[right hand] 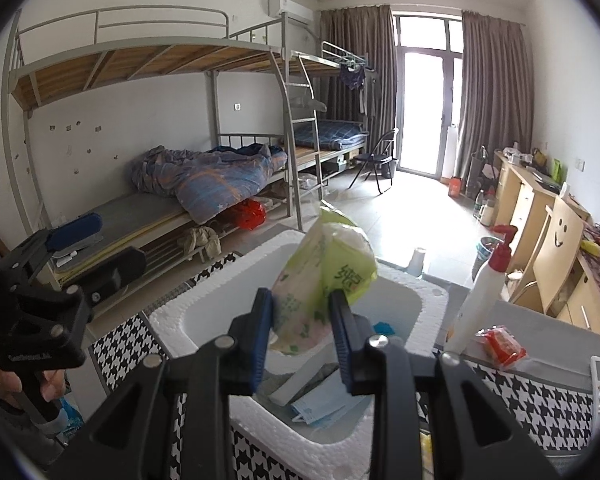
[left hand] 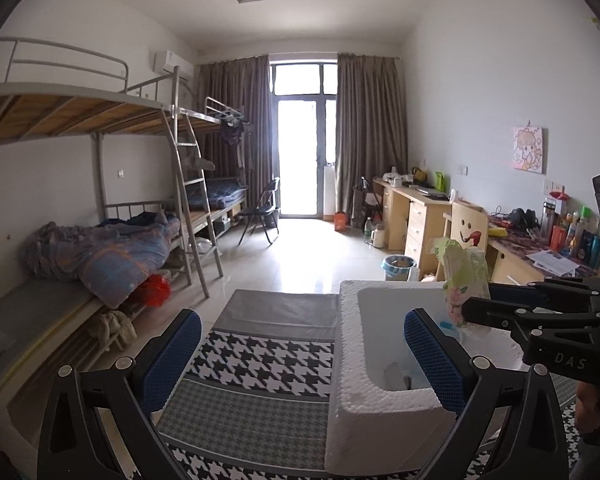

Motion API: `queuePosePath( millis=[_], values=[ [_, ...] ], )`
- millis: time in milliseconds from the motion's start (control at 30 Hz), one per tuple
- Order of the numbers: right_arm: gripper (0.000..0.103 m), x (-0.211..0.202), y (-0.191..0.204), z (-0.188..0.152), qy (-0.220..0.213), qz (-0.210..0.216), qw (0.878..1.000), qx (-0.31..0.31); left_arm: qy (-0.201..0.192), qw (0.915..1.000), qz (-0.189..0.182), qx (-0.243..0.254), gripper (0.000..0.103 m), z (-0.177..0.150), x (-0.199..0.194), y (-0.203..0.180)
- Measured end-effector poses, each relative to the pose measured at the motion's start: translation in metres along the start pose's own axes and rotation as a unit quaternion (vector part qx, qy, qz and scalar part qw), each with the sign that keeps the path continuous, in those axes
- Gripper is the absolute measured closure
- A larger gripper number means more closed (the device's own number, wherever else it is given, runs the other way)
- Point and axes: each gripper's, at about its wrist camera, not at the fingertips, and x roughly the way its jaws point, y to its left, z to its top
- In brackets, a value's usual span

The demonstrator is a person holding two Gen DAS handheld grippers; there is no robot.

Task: Organize soft objects
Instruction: 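Lower the wipes pack into the foam box and open the right tool, then withdraw both tools from the foam box back over the table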

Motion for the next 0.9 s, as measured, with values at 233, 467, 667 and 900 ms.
queuePosePath(
  millis=[233, 467, 667, 900],
  values=[
    [0.038, 0.006, -0.002, 0.000, 0.009, 0.003, 1.000, 0.009, -0.004, 1.0000, 0.006, -0.006, 0.001, 0.000, -0.005, 0.005],
    [0.029, 0.001, 0.000, -0.002, 0.006, 0.005, 1.000, 0.005, 0.000, 1.0000, 0.005, -0.006, 0.001, -0.001, -0.005, 0.005],
    [0.027, -0.007, 0.000, -0.003, 0.000, 0.003, 1.000, 0.010, -0.001, 1.0000, 0.002, -0.008, 0.001, -0.001, -0.008, 0.004],
    [0.021, -0.028, -0.002, -0.008, -0.018, -0.007, 1.000, 0.012, -0.003, 1.0000, -0.009, -0.002, 0.001, -0.002, -0.016, -0.008]
  ],
)
